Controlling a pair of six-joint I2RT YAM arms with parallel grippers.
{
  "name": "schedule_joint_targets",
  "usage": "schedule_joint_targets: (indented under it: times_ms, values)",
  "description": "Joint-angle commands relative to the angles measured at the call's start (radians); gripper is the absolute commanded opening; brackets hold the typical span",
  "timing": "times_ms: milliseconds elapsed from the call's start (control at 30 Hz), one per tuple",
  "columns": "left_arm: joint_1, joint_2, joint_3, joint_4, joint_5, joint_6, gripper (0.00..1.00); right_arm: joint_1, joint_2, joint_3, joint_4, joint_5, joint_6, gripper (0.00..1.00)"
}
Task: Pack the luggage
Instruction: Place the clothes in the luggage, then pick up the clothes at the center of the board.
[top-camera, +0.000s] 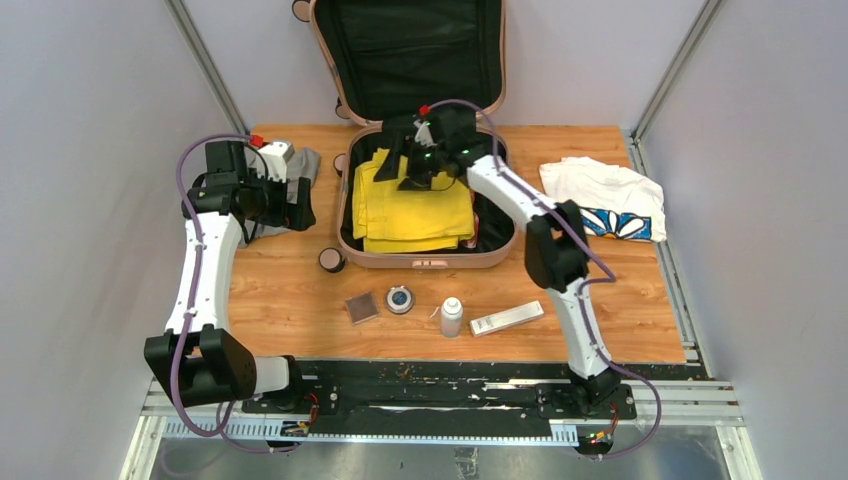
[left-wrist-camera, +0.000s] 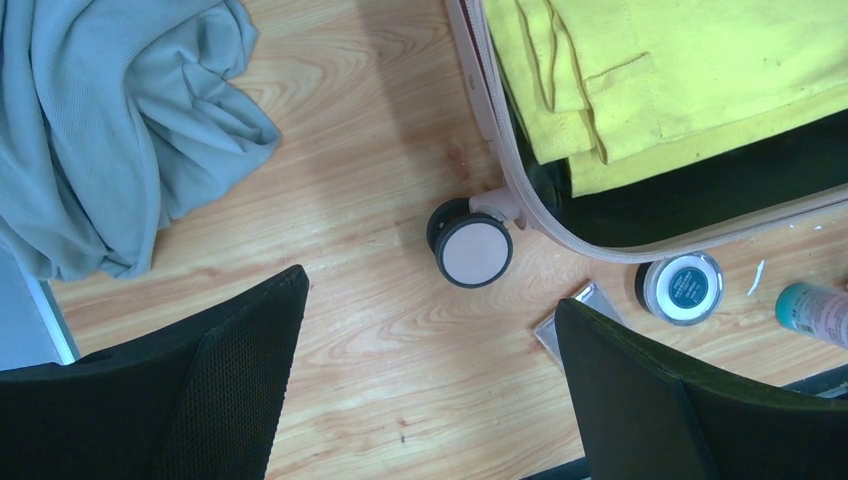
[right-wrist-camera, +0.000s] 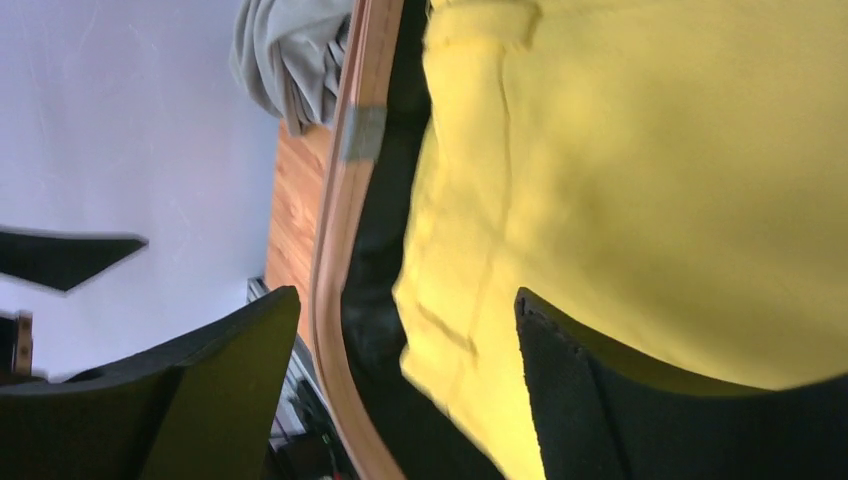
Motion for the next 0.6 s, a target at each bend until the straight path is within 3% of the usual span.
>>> schedule_joint_targets:
  times_ms: [0,67,267,400,567]
  values:
    - [0.004,-0.020,0.001,-0.024,-0.005,0.020,1.00,-0.114,-0.293,-0.193,-0.135,0.060,-0.123,0.88]
    - [0.004,-0.021,0.004,-0.028,-0.009,0.025,1.00,-0.171,-0.410,-0.287,-0.212,0.149,-0.176,1.00]
    - [0.004,-0.008,0.007,-0.028,0.003,0.020,1.00,-0.372,-0.693,-0.493,-0.357,0.540,-0.299,1.00]
    - [0.004,0.000,0.014,-0.028,0.015,0.008,1.00,-0.497,-0.674,-0.470,-0.437,0.674,-0.329,1.00]
    - [0.004,-0.002,0.018,-0.028,0.022,-0.001,1.00,-0.544,-0.534,-0.397,-0.501,0.774,-0.364,1.00]
